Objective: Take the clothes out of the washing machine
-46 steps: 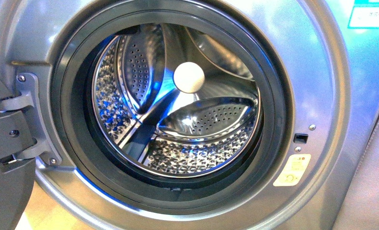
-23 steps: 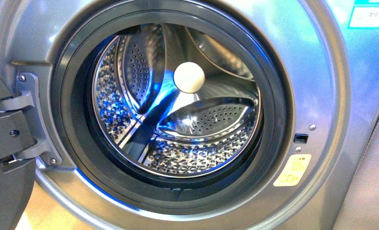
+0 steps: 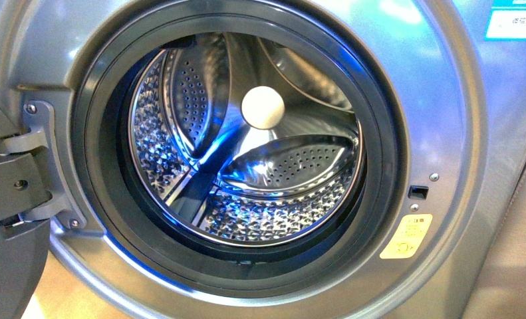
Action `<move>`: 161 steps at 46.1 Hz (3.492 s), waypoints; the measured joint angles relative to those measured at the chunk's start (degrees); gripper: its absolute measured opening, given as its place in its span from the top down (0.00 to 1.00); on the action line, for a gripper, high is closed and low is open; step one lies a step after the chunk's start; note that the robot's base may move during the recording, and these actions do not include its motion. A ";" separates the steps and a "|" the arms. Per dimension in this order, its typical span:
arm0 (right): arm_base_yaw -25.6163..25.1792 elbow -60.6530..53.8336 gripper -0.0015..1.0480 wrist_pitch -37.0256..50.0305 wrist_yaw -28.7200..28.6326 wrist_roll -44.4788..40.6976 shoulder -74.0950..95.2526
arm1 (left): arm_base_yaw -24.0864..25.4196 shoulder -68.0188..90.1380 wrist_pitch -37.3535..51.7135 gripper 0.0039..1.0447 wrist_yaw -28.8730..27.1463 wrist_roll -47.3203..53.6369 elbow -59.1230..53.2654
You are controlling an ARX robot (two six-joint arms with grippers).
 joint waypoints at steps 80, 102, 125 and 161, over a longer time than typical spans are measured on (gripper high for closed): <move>22.58 -25.66 0.98 -27.58 30.23 -12.98 -35.54 | 9.38 2.58 -29.77 0.20 -44.13 -6.97 15.67; 22.56 -25.66 0.98 -27.58 30.29 -12.98 -35.54 | 17.49 -48.81 13.00 0.97 -34.14 -4.44 -82.97; 22.56 -25.66 0.98 -27.58 30.16 -12.98 -35.54 | 25.79 -63.82 24.24 0.97 -26.25 -4.28 -112.17; 22.56 -25.66 0.98 -27.58 30.18 -12.98 -35.54 | 31.21 -77.75 23.71 0.97 -21.09 -4.26 -126.16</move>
